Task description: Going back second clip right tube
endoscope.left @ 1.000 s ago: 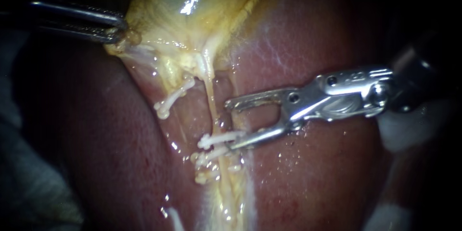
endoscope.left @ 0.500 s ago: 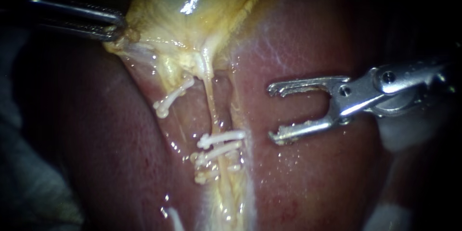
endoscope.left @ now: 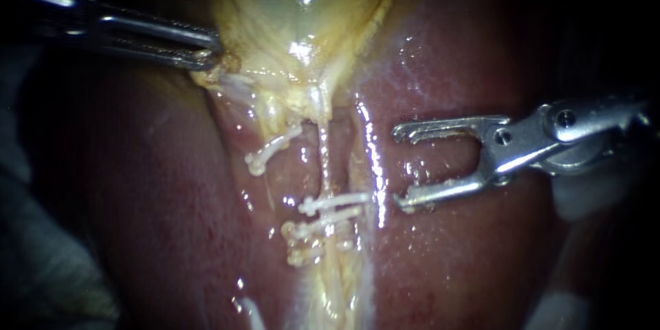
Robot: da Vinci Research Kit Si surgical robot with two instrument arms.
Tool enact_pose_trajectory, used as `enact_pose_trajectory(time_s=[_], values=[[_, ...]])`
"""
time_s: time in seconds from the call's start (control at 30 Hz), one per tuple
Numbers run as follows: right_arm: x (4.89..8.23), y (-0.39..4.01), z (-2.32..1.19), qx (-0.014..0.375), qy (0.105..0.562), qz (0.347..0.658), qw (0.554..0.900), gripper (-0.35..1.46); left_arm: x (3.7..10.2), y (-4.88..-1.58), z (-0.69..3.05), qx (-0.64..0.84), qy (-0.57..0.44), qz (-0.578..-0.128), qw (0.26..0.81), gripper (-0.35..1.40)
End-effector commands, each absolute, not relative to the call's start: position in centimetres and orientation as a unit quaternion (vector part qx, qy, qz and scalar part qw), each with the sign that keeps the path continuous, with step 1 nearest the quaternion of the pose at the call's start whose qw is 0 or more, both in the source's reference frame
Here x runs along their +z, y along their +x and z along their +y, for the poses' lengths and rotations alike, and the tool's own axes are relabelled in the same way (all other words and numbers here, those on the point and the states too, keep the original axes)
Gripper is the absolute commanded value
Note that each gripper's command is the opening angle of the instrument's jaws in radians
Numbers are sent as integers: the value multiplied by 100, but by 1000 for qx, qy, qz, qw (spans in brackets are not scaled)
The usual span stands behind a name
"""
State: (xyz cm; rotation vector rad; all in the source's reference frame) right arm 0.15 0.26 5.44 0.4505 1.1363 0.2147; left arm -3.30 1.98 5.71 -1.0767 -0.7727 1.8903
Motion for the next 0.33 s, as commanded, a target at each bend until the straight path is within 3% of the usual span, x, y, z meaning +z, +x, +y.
enact_pose_trajectory(time_s=[0.03,0.33], values=[[544,15,26,100,211,532,814,50,572,-330,198,747,-426,-309,406,-35],[544,14,26,100,211,533,813,50,571,-327,199,748,-427,-313,401,-35]])
